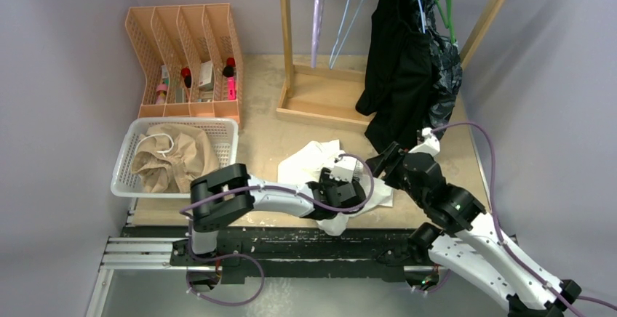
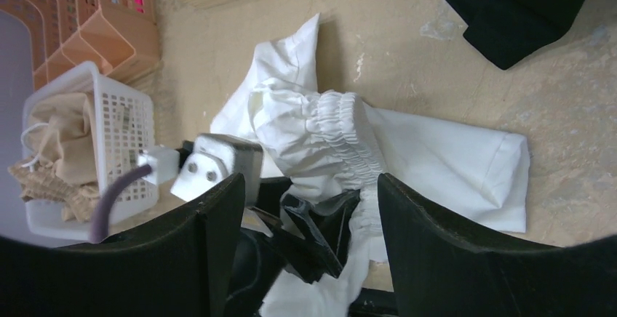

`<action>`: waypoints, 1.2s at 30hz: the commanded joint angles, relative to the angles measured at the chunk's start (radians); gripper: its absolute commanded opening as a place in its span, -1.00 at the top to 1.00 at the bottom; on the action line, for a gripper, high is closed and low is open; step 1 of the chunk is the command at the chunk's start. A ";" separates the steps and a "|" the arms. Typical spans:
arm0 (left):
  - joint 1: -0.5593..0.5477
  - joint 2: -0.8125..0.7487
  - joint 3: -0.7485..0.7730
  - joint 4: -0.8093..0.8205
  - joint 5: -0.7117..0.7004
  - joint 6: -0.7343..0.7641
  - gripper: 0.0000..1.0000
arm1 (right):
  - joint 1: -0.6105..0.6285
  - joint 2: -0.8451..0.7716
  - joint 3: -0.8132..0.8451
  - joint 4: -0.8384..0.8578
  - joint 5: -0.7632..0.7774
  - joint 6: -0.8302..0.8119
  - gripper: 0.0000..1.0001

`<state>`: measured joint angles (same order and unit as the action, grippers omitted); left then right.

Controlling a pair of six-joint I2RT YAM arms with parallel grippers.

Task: Remove the shorts from the hanger
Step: Pick up the shorts at the center of the board, then place the shorts in the basket.

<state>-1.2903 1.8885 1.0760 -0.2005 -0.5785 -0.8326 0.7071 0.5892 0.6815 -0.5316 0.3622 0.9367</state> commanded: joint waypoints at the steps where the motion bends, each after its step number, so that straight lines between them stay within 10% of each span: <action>1: -0.051 0.181 -0.022 -0.373 -0.079 -0.137 0.05 | 0.005 -0.061 0.066 -0.044 0.108 0.039 -0.38; 5: -0.076 0.216 -0.048 -0.381 -0.056 -0.279 1.00 | 0.004 -0.104 0.138 -0.125 0.154 0.098 -0.63; 13: -0.073 0.067 0.144 -0.602 -0.097 -0.395 1.00 | 0.005 -0.037 0.326 -0.332 0.061 0.122 -0.80; 24: 0.090 -0.223 0.334 -0.852 -0.286 -0.387 1.00 | 0.005 -0.070 0.232 -0.056 -0.161 -0.176 -0.77; 36: 0.143 -0.445 0.517 -1.144 -0.550 -0.478 1.00 | 0.005 -0.109 0.115 0.034 -0.218 -0.126 -0.77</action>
<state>-1.1526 1.5204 1.5261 -1.2030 -0.9710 -1.2507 0.7071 0.5423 0.8143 -0.6067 0.1986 0.8066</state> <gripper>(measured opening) 0.146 0.889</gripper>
